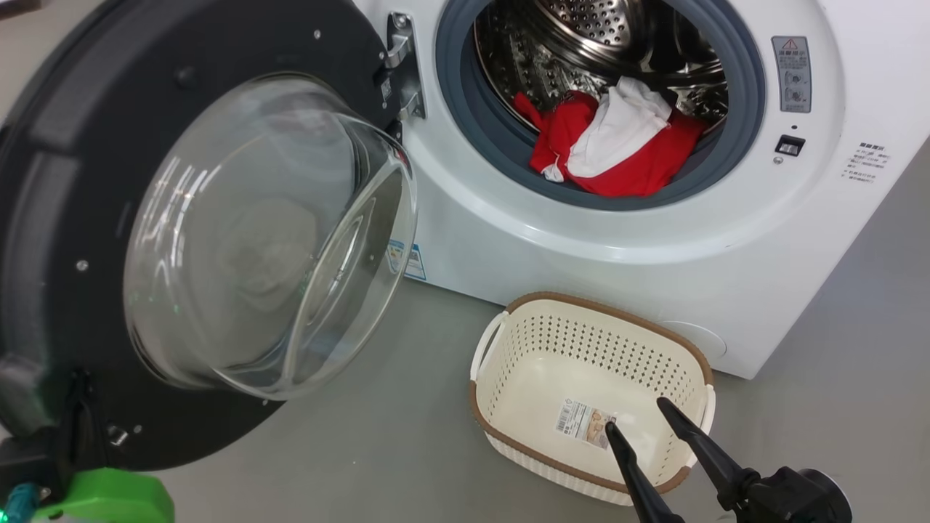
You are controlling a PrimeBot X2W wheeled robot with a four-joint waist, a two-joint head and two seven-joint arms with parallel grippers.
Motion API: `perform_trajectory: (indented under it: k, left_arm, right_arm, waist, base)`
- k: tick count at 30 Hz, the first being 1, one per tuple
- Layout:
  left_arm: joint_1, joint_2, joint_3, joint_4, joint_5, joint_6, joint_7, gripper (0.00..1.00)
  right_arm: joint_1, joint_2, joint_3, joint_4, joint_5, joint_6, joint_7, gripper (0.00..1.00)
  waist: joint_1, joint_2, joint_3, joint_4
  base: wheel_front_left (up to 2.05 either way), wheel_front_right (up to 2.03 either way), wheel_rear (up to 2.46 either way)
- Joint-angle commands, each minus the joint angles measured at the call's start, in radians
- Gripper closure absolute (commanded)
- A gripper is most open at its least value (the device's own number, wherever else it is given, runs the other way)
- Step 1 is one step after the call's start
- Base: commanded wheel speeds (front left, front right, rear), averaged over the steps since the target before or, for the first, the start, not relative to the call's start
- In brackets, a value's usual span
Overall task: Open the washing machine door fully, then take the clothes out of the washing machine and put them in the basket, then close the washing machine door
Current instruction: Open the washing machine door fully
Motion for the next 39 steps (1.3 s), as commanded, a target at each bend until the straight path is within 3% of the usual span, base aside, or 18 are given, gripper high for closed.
perform_trajectory:
  k: [1, 21, 39]
  left_arm:
    - [-0.070, 0.042, 0.058, 0.007, -0.010, -0.006, -0.013, 1.00]
    - [-0.260, 0.083, 0.078, 0.280, -0.044, -0.058, -0.116, 1.00]
    - [-0.348, 0.081, 0.073, 0.473, -0.065, -0.087, -0.178, 1.00]
  right_arm:
    - [-0.017, -0.014, 0.023, -0.037, 0.000, 0.002, 0.006, 0.00]
    - [-0.033, -0.056, 0.018, -0.083, 0.000, 0.002, 0.052, 0.00]
    - [-0.035, -0.067, 0.027, -0.086, 0.009, 0.002, 0.064, 0.00]
  waist:
    - [0.0000, 0.0000, 0.010, -0.001]
    - [0.0000, 0.0000, 0.063, -0.005]
    - [0.0000, 0.0000, 0.065, -0.014]
  base:
    - [0.00, 0.00, 0.00]
    - [0.00, 0.00, 0.00]
    - [0.00, 0.00, 0.00]
